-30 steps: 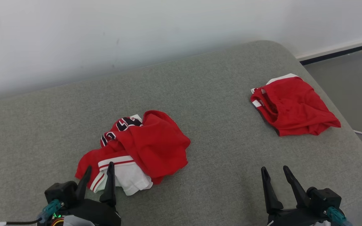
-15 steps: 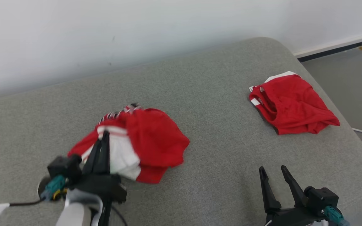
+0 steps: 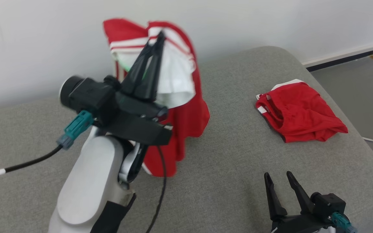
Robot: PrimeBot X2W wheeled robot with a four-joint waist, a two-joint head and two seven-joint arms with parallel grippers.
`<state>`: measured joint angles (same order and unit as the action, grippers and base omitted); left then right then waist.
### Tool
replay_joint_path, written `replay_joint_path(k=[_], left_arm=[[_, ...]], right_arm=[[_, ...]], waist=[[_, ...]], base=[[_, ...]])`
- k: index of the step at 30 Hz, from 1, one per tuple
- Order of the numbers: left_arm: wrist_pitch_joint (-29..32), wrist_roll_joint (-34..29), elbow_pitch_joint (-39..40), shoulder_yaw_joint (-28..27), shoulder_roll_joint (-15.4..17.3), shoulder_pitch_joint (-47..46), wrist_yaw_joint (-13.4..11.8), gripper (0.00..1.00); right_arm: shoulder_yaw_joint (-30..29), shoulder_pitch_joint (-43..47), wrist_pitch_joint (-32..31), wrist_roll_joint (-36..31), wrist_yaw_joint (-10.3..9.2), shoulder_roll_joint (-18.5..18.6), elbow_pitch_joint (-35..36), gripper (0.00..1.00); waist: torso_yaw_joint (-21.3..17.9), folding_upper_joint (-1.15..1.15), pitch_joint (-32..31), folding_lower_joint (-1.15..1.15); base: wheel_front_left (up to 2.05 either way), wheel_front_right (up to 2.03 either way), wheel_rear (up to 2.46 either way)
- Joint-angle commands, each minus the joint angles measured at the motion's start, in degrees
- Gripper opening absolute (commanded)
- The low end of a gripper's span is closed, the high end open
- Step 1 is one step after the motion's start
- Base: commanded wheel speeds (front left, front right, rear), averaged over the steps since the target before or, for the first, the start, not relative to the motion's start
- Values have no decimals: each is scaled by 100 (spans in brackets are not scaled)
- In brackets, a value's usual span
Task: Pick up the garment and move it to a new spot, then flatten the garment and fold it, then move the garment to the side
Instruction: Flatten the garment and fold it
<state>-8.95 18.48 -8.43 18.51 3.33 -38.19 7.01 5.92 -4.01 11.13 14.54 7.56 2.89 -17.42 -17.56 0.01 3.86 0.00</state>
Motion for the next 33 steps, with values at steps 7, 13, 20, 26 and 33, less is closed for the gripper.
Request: replay_joint_path(k=[7, 13, 20, 26, 33], left_arm=[[82, 342, 533, 455, -42, -532, -319, 0], [539, 59, 408, 288, 142, -39, -1090, 0], [1074, 247, -204, 36, 478, 1022, -1533, 0], [1157, 276, -498, -71, 638, 1414, -1701, 0], [1261, 134, -486, -124, 847, 1573, -1919, 0]], right_arm=[[-20, -19, 72, 59, -13, 0, -48, 100], [-29, 15, 103, 92, -13, -3, -83, 100], [-3, -34, 91, 80, -13, -1, -84, 100], [-18, -46, 69, 25, -13, 0, -63, 100], [8, -36, 36, 6, -13, 0, -52, 100]], waist=[[0, -1, 1, 0], [158, -1, -11, 0], [352, -1, 25, 0], [496, -1, 67, 0], [640, -1, 41, 0]], base=[[0, 0, 0], [0, 0, 0], [0, 0, 0], [0, 0, 0], [0, 0, 0]])
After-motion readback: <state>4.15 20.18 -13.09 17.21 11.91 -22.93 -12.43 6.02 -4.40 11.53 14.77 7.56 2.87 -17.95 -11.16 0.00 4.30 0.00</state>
